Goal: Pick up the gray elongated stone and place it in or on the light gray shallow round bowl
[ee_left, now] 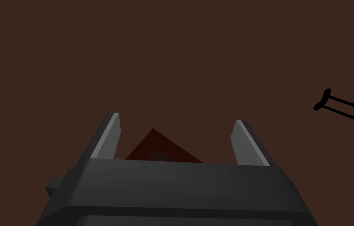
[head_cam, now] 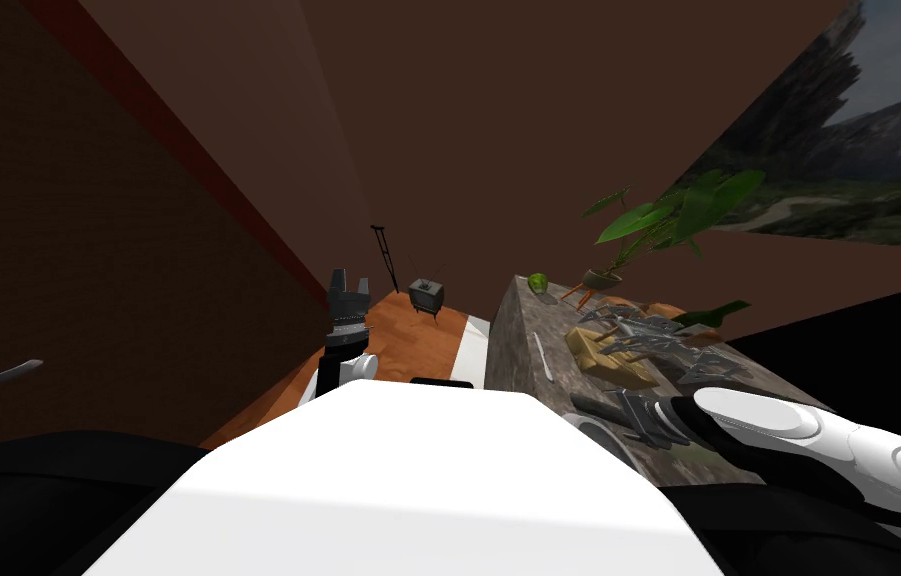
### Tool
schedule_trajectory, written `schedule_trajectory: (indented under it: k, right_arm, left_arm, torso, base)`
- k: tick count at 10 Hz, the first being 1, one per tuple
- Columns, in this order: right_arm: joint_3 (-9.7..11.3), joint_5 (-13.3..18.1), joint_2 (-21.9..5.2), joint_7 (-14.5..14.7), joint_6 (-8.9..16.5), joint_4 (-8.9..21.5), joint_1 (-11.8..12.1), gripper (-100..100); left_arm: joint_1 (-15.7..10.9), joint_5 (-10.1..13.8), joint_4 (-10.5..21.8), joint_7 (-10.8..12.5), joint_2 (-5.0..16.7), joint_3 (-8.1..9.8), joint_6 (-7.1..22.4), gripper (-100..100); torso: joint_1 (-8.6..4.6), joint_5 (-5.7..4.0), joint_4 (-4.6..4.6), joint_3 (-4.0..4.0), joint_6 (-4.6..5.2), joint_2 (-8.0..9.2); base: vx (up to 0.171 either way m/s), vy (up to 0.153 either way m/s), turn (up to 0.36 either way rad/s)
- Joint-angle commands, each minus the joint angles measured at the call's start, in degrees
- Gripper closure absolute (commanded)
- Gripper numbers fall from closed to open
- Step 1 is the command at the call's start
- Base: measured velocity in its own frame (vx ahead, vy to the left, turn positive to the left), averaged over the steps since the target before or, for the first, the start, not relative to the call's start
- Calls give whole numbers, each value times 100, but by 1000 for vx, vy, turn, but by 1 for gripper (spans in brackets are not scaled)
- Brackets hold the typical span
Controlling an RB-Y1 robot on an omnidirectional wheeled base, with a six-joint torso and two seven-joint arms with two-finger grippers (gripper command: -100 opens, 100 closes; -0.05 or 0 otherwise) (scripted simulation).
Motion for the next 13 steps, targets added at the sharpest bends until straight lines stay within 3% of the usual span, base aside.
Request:
schedule_trajectory:
  k: [1, 2, 5, 6, 7, 11, 12, 13]
  right_arm:
    - [0, 0, 0, 0, 0, 0, 0, 0]
    - [40, 52, 196, 46, 78, 91, 36, -100]
    - [90, 120, 441, 102, 175, 205, 82, -100]
    - [84, 81, 375, 98, 192, 147, 99, -100]
    - [85, 81, 385, 108, 197, 154, 102, 100]
    - [87, 81, 387, 108, 194, 151, 104, 100]
    - [87, 81, 387, 108, 194, 151, 104, 0]
    - [40, 52, 196, 46, 78, 91, 36, 100]
  left_arm:
    - [0, 0, 0, 0, 0, 0, 0, 0]
    - [0, 0, 0, 0, 0, 0, 0, 0]
    - [0, 0, 0, 0, 0, 0, 0, 0]
    - [0, 0, 0, 0, 0, 0, 0, 0]
    - [0, 0, 0, 0, 0, 0, 0, 0]
    - [0, 0, 0, 0, 0, 0, 0, 0]
    - [0, 0, 0, 0, 0, 0, 0, 0]
    - [0, 0, 0, 0, 0, 0, 0, 0]
  torso:
    - [0, 0, 0, 0, 0, 0]
    - [-4, -1, 2, 6, 1, 9]
    - [-13, -4, 3, 6, 1, 9]
    - [-13, -4, 3, 6, 1, 9]
    - [-9, -2, 3, 7, 1, 12]
    - [-7, 1, 5, 9, 0, 14]
    - [-6, 2, 5, 9, 0, 14]
    - [-5, 2, 5, 9, 0, 14]
  base:
    - [6, 2, 2]
    - [17, -6, 75]
    - [21, -13, 61]
    - [10, -5, 8]
    - [0, 0, 0]
    - [0, 0, 0]
    - [0, 0, 0]
    - [-21, 8, -103]
